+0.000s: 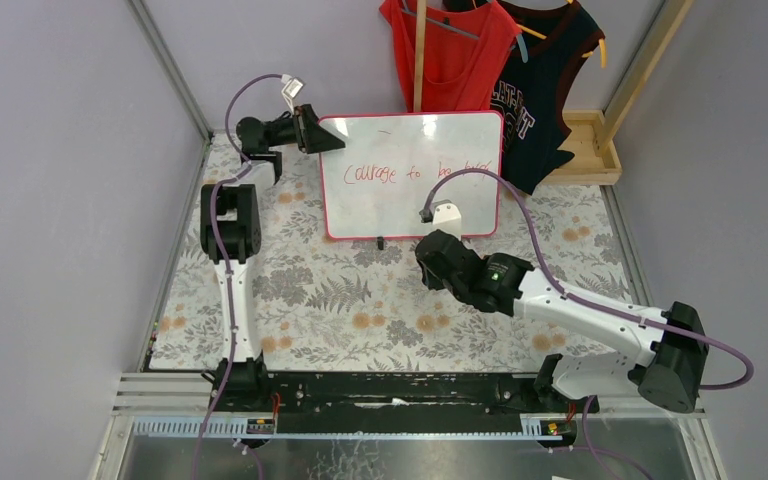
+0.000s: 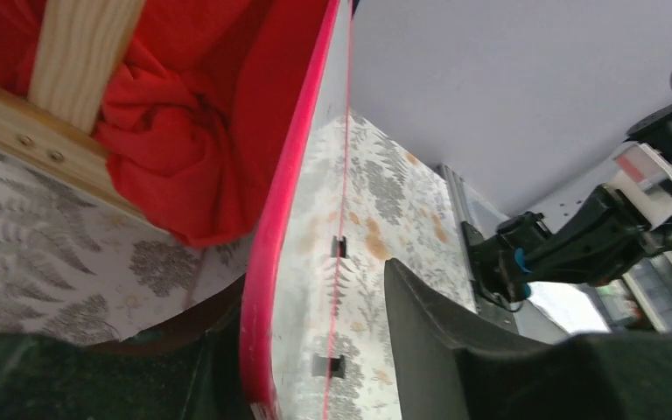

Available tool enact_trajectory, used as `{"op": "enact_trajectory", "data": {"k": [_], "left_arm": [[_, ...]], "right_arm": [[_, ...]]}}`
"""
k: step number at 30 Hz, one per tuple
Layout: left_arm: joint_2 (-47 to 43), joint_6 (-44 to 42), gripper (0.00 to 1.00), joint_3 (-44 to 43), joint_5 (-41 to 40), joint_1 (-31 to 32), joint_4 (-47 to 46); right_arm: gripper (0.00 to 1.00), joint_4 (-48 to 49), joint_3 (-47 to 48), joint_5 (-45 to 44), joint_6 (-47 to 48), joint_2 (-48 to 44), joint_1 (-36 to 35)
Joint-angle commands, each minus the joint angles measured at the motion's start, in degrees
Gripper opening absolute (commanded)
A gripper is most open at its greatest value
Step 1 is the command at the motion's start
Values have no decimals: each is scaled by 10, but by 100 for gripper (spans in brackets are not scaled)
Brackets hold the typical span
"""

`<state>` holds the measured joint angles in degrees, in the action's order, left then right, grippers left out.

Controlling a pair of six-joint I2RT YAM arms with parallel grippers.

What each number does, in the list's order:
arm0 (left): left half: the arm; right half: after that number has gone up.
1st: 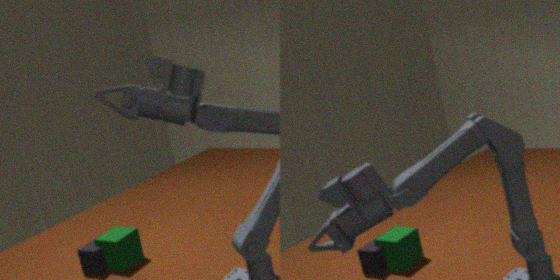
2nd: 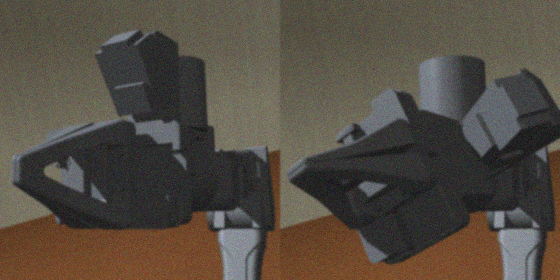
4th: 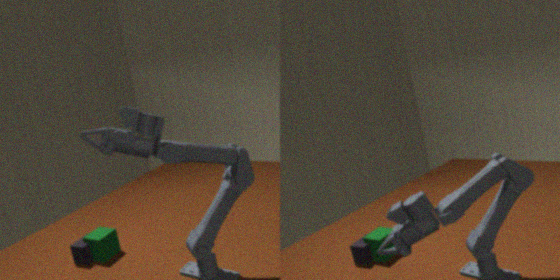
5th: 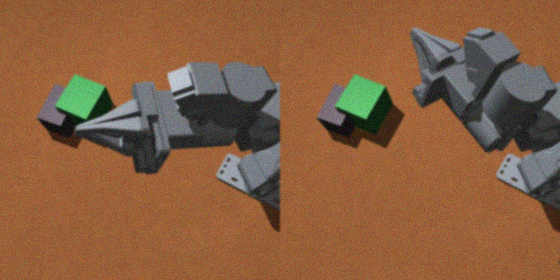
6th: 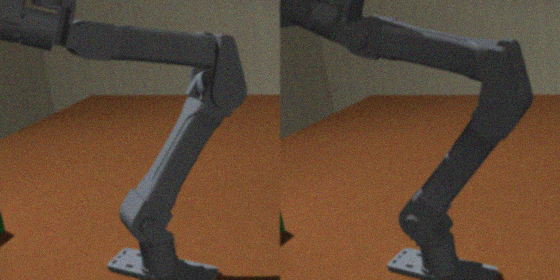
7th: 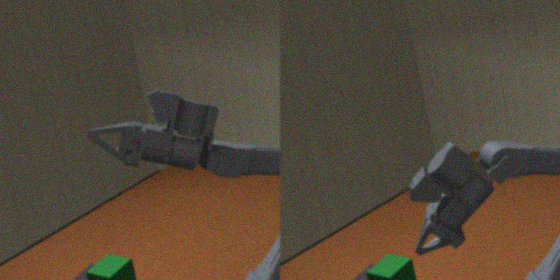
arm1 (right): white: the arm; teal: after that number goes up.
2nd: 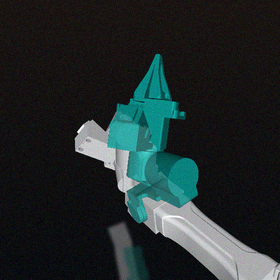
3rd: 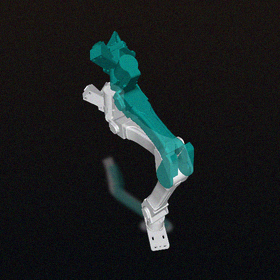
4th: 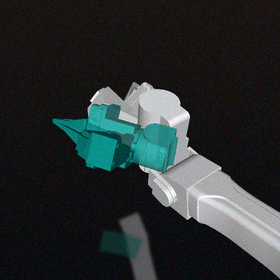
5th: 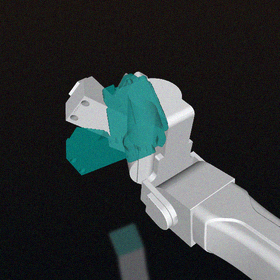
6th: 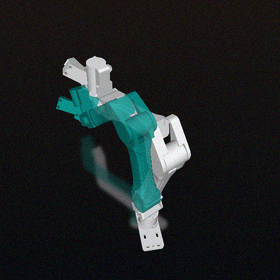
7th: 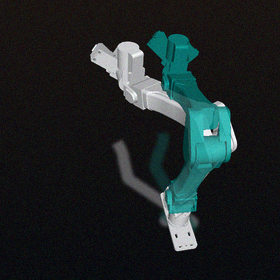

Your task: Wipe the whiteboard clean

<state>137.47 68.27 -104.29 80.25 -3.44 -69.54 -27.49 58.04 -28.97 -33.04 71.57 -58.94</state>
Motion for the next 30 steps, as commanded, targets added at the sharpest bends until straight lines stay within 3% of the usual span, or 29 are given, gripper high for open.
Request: {"op": "enact_trajectory", "data": {"k": [1,9,20,30], "left_arm": [[19,203,46,-29,53,-7,-218],[17,195,36,-18,66,-11,-218],[48,216,31,-57,69,-19,-218],[54,215,14,-59,70,-20,-218]], "right_arm": [[0,16,30,-4,2,9,-3],[0,21,30,2,1,17,-3],[0,23,21,6,-5,4,-3],[0,27,18,7,-6,3,-3]]}}
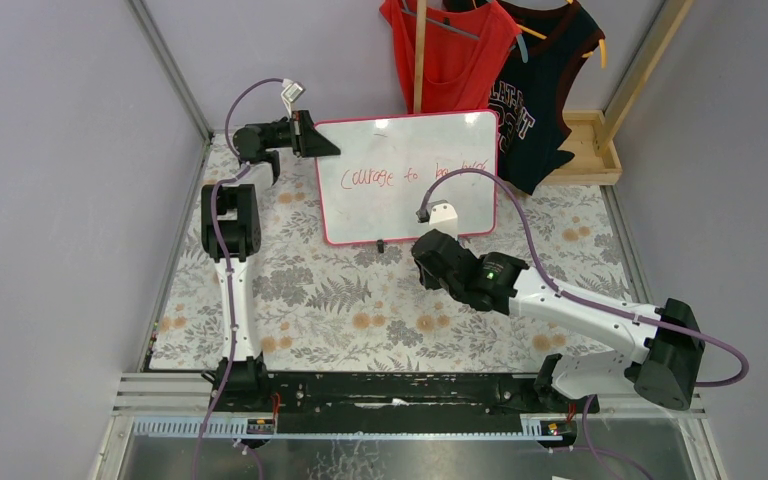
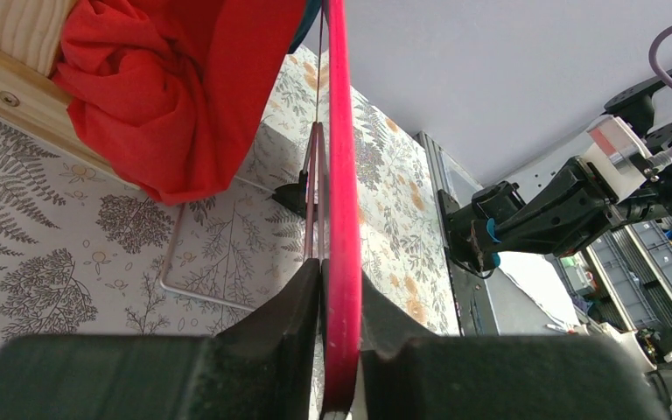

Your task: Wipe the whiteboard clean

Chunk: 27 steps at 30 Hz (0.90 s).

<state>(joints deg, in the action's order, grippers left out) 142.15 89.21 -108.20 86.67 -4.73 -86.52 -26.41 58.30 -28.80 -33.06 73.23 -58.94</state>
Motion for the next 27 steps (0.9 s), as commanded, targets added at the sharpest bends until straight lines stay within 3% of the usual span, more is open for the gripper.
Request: {"op": "enact_trajectory", "data": {"k": [1,7,17,22,25,27], "left_arm": [[8,5,11,-19,6,-7,-48],[9,6,1,-19,9,-7,-48],[8,0,0,-12,15,-7,-49],[3,-2,0,-5,20,-6,-49],[2,-1,0,-4,20,-7,-49],[1,-2,0,-2,20,-7,-50]], "right_arm": [[0,17,16,6,-5,-13,-3],[0,22,14,-4,-4,-8,-3],[0,36,35,-56,19,9,-3],[0,68,49,-166,81,9,-2],[0,107,59,-226,142,12,31],[0,116,75,-174,159,16,100]]}}
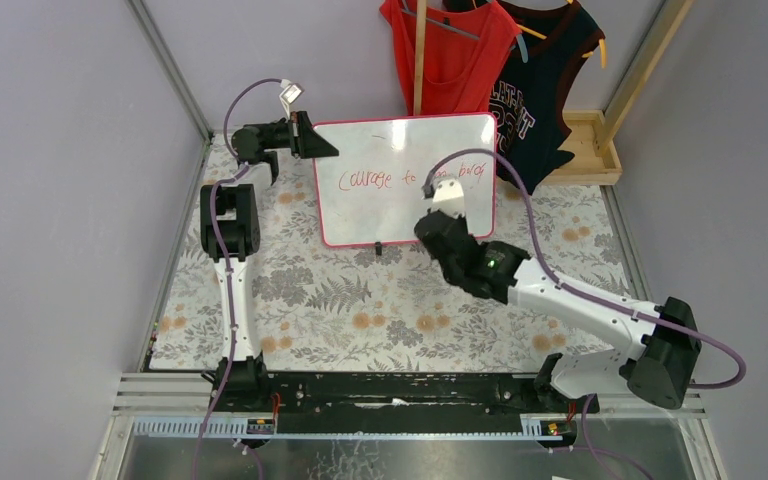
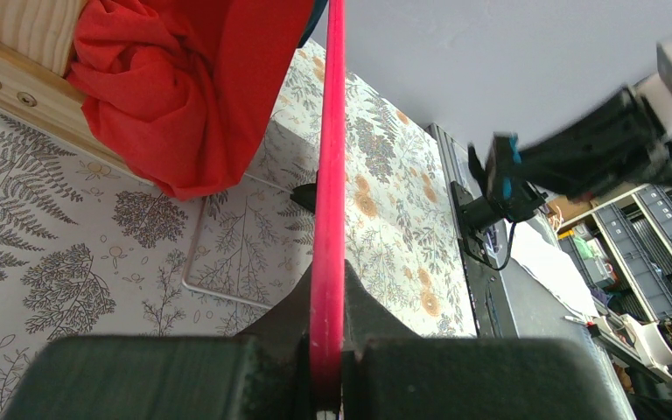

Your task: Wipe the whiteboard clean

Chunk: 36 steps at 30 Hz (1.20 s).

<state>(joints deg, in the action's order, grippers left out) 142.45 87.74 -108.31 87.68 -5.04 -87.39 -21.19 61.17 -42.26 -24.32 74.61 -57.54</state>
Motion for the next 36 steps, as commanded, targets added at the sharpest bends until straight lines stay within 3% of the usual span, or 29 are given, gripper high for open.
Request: {"op": "enact_trajectory", "data": {"k": [1,4,7,14,18,29,36], "left_arm": [[-2,14,0,-1,11,-4,-40],[-2,15,0,-1,11,-3,-40],[-1,15,0,-1,11,-4,-41],[2,19,0,-8,11,-3,-41],[1,22,0,-11,10,-4,-41],[0,24,0,-14,7,-3,-41],[0,21,0,-7,10,-3,-41]], "right_arm": [[0,69,53,4,75,5,126],[0,63,86,124,82,26,229],[0,45,131,197,101,57,289],[0,40,182,251,124,118,350],[0,81,156,261,120,137,369],[0,336,-17,217,151,106,372],[0,378,-36,195,164,111,372]]}}
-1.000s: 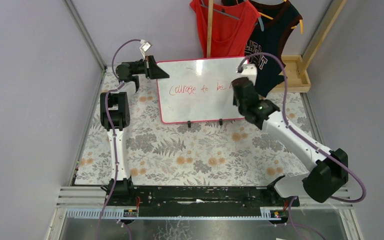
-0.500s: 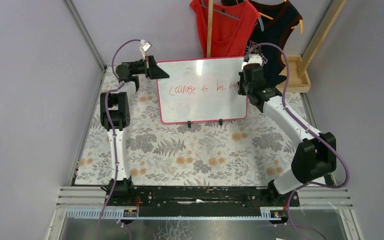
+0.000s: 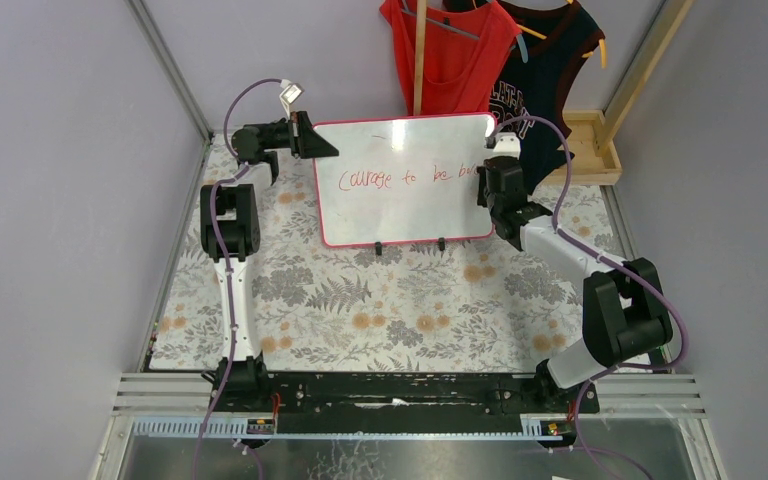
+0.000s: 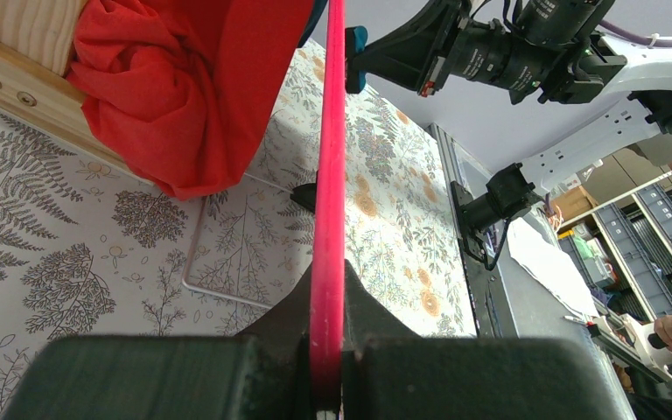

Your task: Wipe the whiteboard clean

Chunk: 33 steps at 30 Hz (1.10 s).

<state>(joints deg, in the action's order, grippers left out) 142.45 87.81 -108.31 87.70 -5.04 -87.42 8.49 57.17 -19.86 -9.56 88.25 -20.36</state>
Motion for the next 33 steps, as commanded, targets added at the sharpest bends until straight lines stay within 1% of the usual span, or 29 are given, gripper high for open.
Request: {"op": "enact_trajectory", "data": {"k": [1,4,12,18,21,28,31,33], "left_arm": [[0,20,0,-5,9,-4,-41],[-1,17,0,-3,10,-4,-41],[-1,20,0,-7,9,-4,-41],[1,24,0,-12,11,-4,-41],[0,26,0,-14,11,-3,-41],[0,28,0,-14,11,-3,-41],[-2,28,0,-11,11,-3,-41],[-4,27,0,-8,12,-3,-41]], "right_arm": [[0,91,-1,-31,17,-27,1],[0,131,-13,-32,26,-31,1],[0,138,18,-12,27,7,1],[0,99,73,45,-2,46,-1],[0,84,100,65,-13,61,-13],[0,59,144,69,-8,88,-69],[0,46,152,62,-5,95,-80],[0,42,148,41,-3,97,-80]]}}
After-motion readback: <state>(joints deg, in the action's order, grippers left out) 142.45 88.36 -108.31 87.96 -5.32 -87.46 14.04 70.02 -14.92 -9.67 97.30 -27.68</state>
